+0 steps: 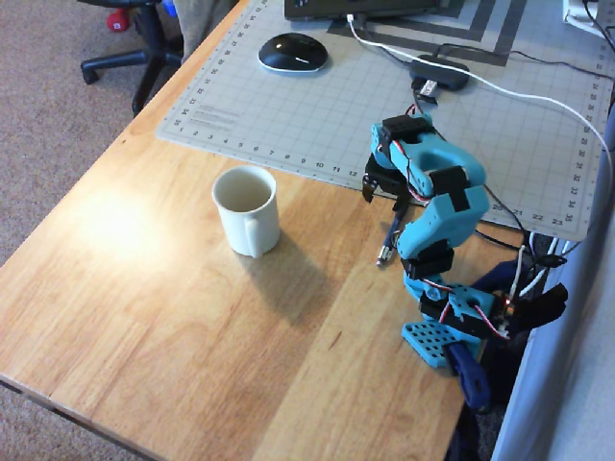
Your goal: Grasp a pen and put it in a mug.
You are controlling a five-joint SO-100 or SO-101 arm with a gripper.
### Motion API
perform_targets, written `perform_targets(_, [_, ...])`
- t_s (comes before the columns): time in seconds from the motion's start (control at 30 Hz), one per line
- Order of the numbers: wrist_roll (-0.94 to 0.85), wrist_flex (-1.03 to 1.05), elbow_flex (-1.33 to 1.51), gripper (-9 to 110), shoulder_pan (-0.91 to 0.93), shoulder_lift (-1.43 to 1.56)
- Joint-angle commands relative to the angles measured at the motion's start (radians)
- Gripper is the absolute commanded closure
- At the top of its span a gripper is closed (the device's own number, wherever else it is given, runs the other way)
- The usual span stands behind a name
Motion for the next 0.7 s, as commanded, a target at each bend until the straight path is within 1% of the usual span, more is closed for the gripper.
perform_targets(0.0, [0.009, -0.009, -0.074, 83, 0.009, 0.012])
perform_targets(0.2, [0.008, -0.008, -0.072, 83, 0.071, 0.017])
perform_targets(0.67, [0.011, -0.02, -0.032, 83, 0.081, -0.12])
